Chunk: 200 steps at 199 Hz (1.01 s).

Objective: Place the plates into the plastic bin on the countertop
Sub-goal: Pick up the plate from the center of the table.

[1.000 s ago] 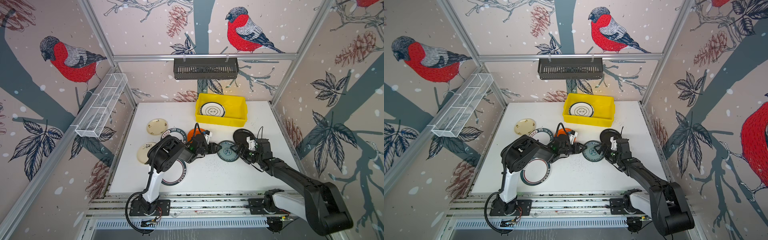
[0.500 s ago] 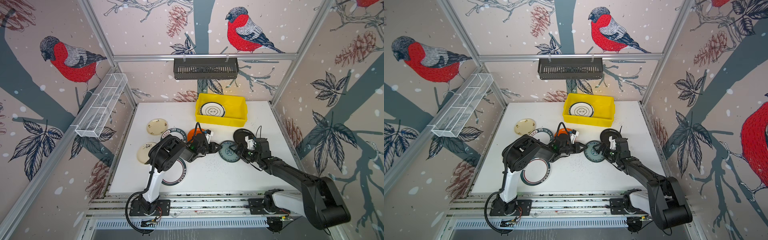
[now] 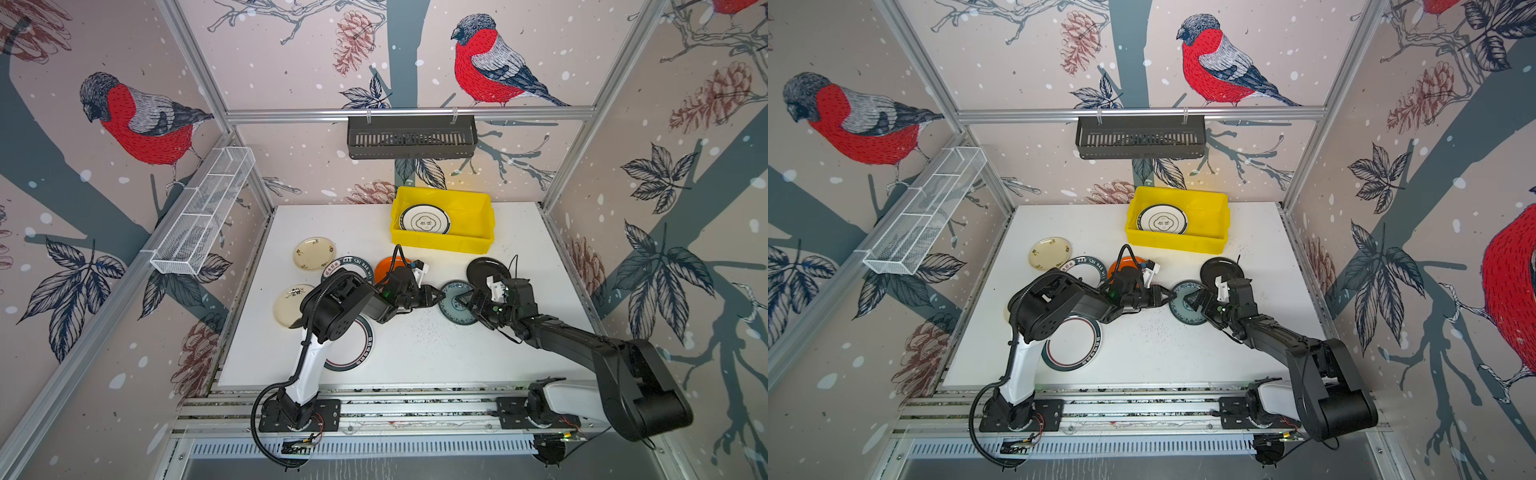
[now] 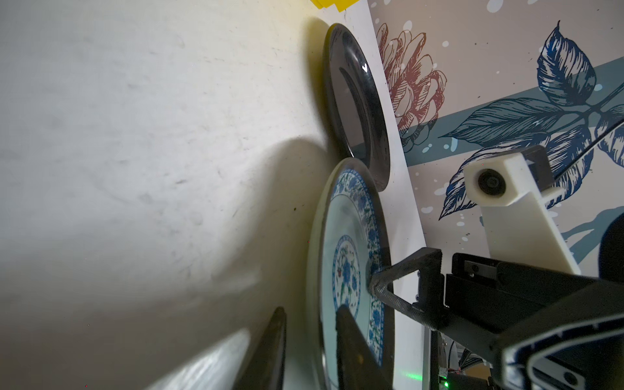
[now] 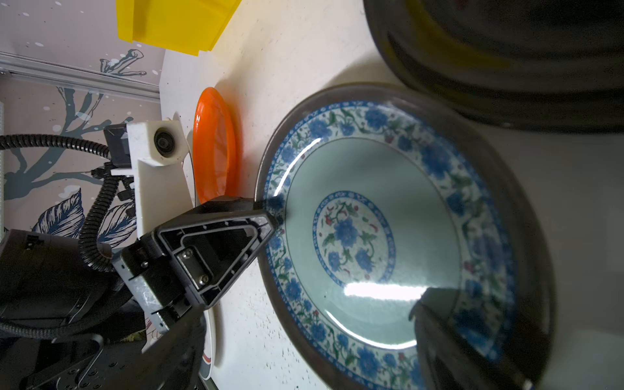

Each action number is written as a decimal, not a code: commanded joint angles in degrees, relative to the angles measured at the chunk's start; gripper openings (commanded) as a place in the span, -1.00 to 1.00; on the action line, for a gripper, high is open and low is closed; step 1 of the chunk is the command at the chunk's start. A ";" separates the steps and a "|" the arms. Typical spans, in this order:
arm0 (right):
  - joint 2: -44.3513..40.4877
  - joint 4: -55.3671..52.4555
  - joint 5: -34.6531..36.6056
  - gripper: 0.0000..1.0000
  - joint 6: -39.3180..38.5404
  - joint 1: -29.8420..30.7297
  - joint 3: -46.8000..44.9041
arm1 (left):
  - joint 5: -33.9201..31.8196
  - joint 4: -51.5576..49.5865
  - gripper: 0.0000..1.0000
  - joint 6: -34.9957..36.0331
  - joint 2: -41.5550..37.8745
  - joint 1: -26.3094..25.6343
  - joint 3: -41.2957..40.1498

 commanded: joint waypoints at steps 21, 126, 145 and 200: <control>0.45 1.59 -0.25 0.91 -0.01 0.10 0.41 | -0.82 -3.25 -0.47 2.35 -0.19 -0.25 0.66; -0.68 1.94 -0.42 0.92 0.60 0.54 0.78 | -2.27 -7.85 -0.83 3.84 0.16 -0.56 1.86; -1.05 1.44 -0.38 0.92 0.51 0.54 0.95 | -2.23 -7.93 -0.81 3.86 0.15 -0.56 1.86; -4.14 -1.39 -0.07 0.93 -0.32 0.54 2.04 | -2.70 -9.57 -1.00 5.85 -1.85 -0.56 1.86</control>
